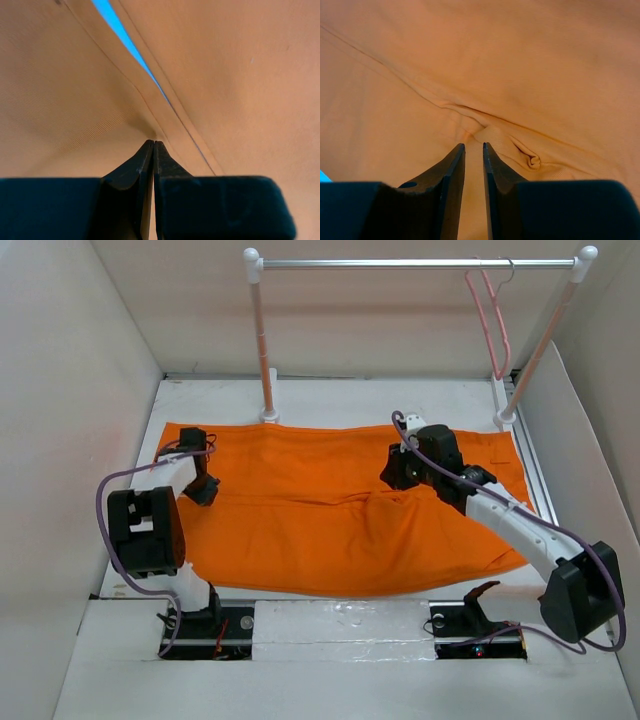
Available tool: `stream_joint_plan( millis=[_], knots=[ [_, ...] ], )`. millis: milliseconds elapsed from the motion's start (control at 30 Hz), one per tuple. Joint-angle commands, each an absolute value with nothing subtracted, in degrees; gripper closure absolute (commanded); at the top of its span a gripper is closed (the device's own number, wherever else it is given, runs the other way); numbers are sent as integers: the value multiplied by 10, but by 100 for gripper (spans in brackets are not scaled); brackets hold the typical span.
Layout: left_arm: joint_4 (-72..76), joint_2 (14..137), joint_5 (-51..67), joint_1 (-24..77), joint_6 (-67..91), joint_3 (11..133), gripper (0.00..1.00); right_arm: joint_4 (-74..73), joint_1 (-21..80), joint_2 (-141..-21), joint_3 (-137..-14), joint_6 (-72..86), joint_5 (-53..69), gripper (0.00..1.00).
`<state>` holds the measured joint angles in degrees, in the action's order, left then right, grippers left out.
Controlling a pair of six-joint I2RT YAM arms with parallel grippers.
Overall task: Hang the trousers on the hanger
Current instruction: Flatten out the trousers at the center of the board.
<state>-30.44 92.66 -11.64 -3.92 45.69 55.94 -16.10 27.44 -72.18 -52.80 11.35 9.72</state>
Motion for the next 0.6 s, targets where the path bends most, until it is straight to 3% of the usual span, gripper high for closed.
stream_joint_plan(
  millis=[0, 167, 333, 467, 567],
  knots=[
    [-318, 909, -157, -63, 440, 588, 100, -170, 274, -708, -551, 87, 120, 73],
    [-361, 859, -145, -113, 421, 614, 100, -179, 289, -695, -543, 73, 157, 67],
    [-321, 762, -70, -119, 440, 463, 100, -168, 309, -664, -505, 71, 162, 68],
    [-287, 828, -11, -119, 474, 446, 100, -175, 309, -662, -508, 59, 185, 68],
    [-291, 906, -48, -119, 480, 495, 100, -186, 303, -653, -513, 48, 186, 68]
  ],
)
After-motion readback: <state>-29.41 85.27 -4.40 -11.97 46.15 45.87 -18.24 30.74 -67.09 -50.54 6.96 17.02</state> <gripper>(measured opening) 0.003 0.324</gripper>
